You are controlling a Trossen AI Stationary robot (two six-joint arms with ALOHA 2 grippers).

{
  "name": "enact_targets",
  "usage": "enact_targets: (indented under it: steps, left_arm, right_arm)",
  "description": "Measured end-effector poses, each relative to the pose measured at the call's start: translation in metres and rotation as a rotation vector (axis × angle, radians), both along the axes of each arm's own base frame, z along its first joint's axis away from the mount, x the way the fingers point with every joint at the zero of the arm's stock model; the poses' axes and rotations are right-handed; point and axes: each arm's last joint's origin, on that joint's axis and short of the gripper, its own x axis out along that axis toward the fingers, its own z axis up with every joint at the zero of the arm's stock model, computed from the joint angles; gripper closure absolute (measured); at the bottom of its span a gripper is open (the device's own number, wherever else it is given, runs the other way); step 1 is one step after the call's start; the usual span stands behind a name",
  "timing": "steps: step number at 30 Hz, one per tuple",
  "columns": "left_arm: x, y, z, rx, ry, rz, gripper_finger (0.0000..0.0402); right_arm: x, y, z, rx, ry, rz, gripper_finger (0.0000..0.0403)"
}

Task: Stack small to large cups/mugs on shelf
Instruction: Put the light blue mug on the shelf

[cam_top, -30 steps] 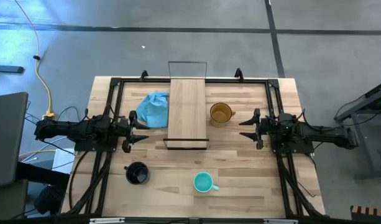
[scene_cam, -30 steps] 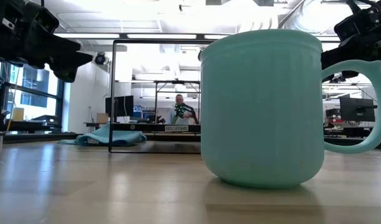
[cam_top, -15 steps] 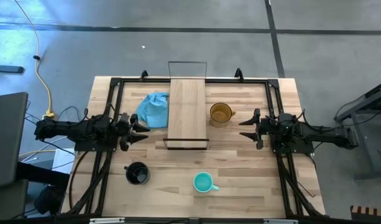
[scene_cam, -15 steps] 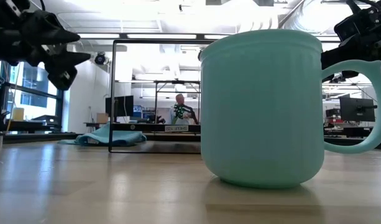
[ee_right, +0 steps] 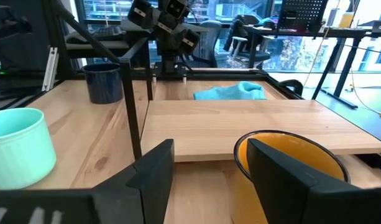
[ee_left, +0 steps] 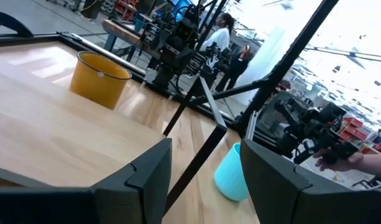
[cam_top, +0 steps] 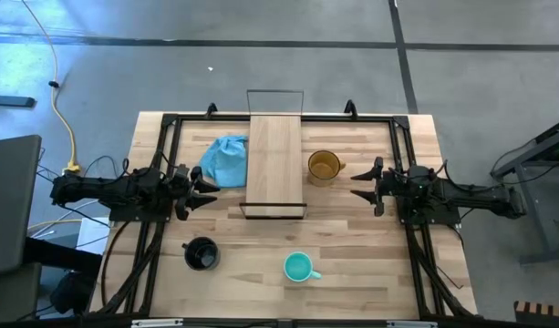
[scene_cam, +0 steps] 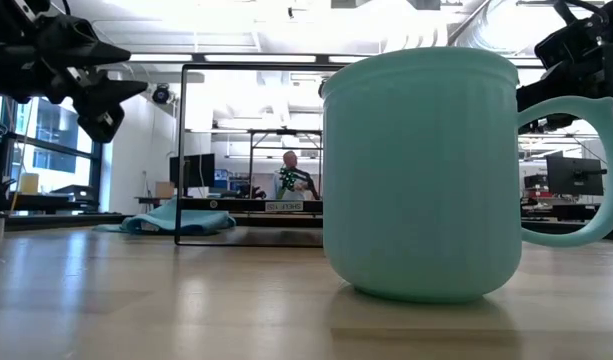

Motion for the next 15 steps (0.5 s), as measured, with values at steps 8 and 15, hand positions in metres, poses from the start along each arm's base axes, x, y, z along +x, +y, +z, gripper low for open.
enact_targets:
  steps: [8, 15]
  left_arm:
    - [0.0, 0.0, -0.0001, -0.027, -0.001, 0.0, 0.0222]
    - [0.0001, -0.0002, -0.0003, -0.109, -0.002, -0.008, 0.0222]
  right_arm:
    - [0.0, 0.0, -0.0004, 0.0, 0.004, -0.001, 0.0208]
    - [0.0, -0.0002, 0.0001, -0.023, 0.001, -0.006, 0.0208]
